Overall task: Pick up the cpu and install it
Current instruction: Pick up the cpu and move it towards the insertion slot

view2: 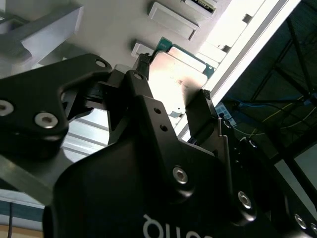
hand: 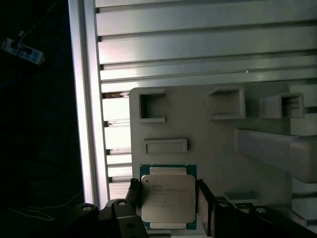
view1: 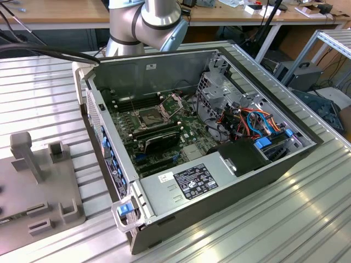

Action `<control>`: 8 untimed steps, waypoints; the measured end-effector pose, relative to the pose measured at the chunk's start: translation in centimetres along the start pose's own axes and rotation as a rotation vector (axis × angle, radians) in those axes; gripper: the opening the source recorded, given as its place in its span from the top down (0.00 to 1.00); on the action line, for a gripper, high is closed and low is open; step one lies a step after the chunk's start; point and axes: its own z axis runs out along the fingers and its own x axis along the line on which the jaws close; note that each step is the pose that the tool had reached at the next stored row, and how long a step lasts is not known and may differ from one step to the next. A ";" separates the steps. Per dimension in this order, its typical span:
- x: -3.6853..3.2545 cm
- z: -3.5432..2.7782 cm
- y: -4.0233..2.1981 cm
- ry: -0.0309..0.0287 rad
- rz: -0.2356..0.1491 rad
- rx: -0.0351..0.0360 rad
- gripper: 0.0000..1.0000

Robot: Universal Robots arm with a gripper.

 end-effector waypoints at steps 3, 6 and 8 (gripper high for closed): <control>0.00 -0.02 0.00 0.0000 0.000 0.0000 0.45; 0.00 -0.05 0.00 0.0001 0.000 0.0001 0.45; 0.00 -0.08 0.00 0.0002 0.000 0.0001 0.45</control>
